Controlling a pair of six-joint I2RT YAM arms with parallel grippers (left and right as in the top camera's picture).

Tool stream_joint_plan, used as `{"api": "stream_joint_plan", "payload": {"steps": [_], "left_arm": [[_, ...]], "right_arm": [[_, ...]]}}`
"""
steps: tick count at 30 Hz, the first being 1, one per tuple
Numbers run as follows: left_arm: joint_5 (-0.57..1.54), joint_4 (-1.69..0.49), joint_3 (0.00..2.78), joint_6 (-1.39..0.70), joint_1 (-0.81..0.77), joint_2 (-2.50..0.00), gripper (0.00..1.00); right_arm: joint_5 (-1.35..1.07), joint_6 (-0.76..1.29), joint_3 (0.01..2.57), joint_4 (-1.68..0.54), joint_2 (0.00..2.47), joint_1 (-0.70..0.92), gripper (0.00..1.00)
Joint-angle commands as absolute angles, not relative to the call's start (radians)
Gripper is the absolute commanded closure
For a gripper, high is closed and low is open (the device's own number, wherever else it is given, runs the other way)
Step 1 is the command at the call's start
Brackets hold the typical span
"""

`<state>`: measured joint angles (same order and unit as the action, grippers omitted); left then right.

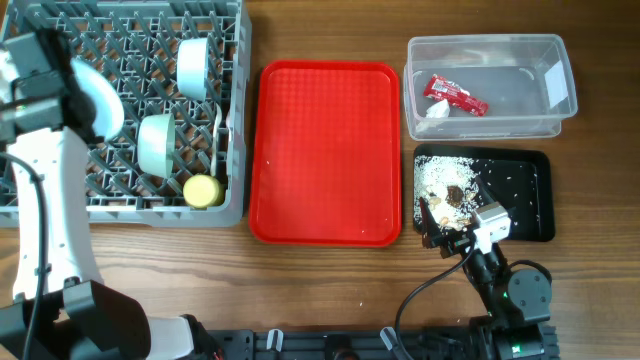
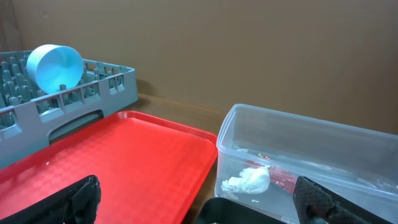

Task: Sort waste into correct bins and load items into the dishwasher rack

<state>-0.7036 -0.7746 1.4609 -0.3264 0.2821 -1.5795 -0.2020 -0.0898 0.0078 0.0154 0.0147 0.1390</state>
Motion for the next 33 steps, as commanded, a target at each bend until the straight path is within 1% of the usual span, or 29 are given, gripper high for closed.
{"api": "stream_joint_plan", "payload": {"steps": [1, 5, 8, 13, 16, 21, 26, 30, 33], "left_arm": [[-0.891, -0.658, 1.472, -0.048, 0.224, -1.585, 0.96], [-0.879, -0.597, 1.472, -0.019, 0.199, -1.586, 0.96], [-0.842, -0.545, 1.472, 0.092, 0.190, -1.593, 0.96], [-0.842, -0.428, 1.472, 0.241, 0.176, -1.599, 0.96], [-0.849, -0.448, 1.472, 0.337, 0.176, -1.599, 0.96], [-0.850, -0.484, 1.472, 0.374, 0.149, -1.598, 0.96], [-0.844, -0.403, 1.470, 0.632, 0.112, -1.604, 0.96], [-0.794, -0.368, 1.454, 0.735, 0.104, -1.605, 0.96], [-0.772, -0.351, 1.429, 0.768, 0.104, -1.605, 0.96]], "right_arm": [[-0.217, -0.076, 0.005, 0.019, 0.005, 0.133, 0.00], [-0.217, -0.076, 0.005, 0.019, 0.005, 0.133, 0.00], [-0.217, -0.076, 0.005, 0.019, 0.005, 0.133, 0.00], [-0.217, -0.076, 0.005, 0.019, 0.005, 0.133, 0.00], [-0.218, -0.076, 0.005, 0.019, 0.005, 0.133, 0.00], [-0.217, -0.076, 0.005, 0.019, 0.005, 0.133, 0.00], [-0.217, -0.076, 0.005, 0.019, 0.005, 0.133, 0.00], [-0.217, -0.076, 0.005, 0.019, 0.005, 0.133, 0.00], [-0.217, -0.076, 0.005, 0.019, 0.005, 0.133, 0.00]]}}
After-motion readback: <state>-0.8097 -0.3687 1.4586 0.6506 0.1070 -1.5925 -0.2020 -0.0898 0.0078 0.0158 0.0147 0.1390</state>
